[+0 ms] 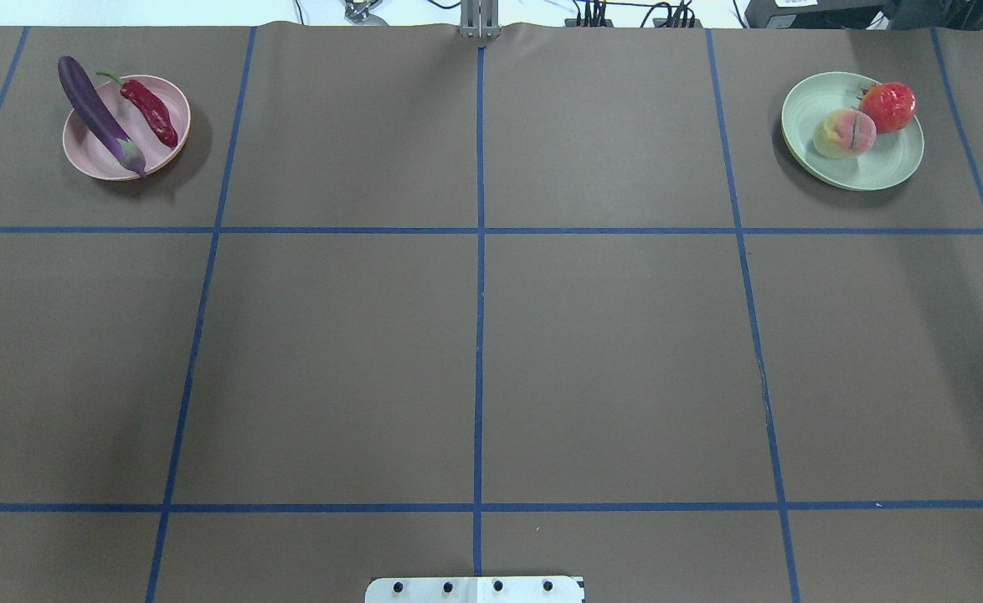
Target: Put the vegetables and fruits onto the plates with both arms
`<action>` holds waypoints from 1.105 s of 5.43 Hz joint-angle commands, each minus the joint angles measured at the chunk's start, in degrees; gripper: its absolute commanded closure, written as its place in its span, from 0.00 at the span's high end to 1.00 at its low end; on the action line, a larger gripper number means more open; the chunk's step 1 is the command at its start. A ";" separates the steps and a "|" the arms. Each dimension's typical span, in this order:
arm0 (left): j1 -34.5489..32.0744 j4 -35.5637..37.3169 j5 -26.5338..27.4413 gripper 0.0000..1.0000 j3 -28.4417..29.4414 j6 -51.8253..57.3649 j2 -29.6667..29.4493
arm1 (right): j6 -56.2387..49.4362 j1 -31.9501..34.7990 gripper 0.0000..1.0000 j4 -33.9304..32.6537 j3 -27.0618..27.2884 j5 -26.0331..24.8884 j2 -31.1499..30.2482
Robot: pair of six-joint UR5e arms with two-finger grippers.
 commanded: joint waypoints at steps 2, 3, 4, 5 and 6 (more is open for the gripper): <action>0.00 -0.10 -0.08 1.00 -0.30 0.15 0.00 | -0.06 0.00 1.00 0.08 0.09 -0.01 0.12; 0.00 -0.19 -0.08 1.00 -0.74 0.06 0.00 | -0.06 0.00 1.00 0.08 0.27 0.16 0.12; 0.00 -0.28 -0.08 1.00 -0.74 0.06 0.00 | -0.06 0.00 1.00 0.08 0.18 0.42 0.21; 0.00 -0.28 -0.08 1.00 -1.09 0.06 -0.09 | -0.06 0.00 1.00 0.08 0.18 0.86 0.21; -0.09 -0.45 -0.08 1.00 -1.01 0.15 0.00 | -0.06 0.00 1.00 0.69 0.01 0.87 0.21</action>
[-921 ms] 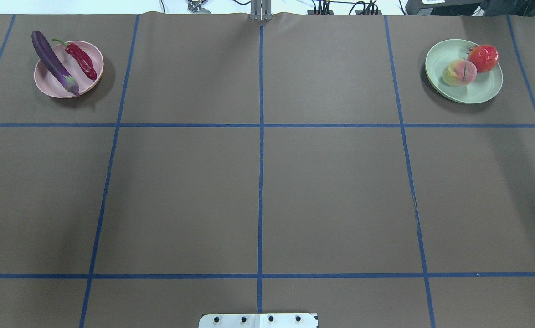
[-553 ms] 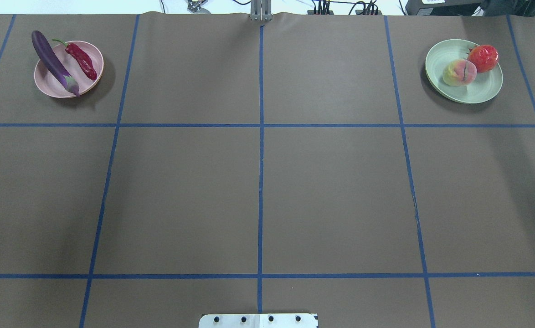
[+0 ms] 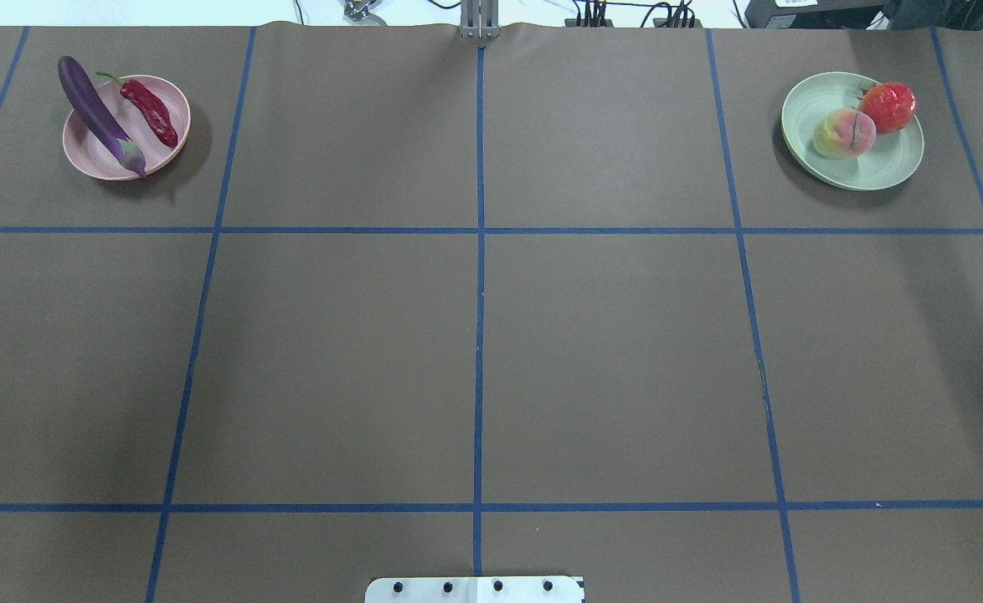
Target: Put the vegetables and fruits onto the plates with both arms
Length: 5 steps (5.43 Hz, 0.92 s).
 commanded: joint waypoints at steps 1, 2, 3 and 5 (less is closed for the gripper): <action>-0.07 -0.30 0.09 1.00 0.15 0.06 0.04 | 0.00 0.00 1.00 0.51 0.14 0.28 0.01; -0.07 -0.30 0.00 1.00 -0.28 -0.02 0.04 | -0.09 -0.26 1.00 0.51 -0.11 0.28 0.18; -0.07 -0.30 0.00 1.00 -0.46 -0.02 0.04 | -0.09 -0.26 1.00 0.51 -0.12 0.97 0.27; 0.02 -0.30 0.00 1.00 -0.29 -0.02 0.04 | -0.09 -0.44 1.00 0.51 -0.38 1.07 0.36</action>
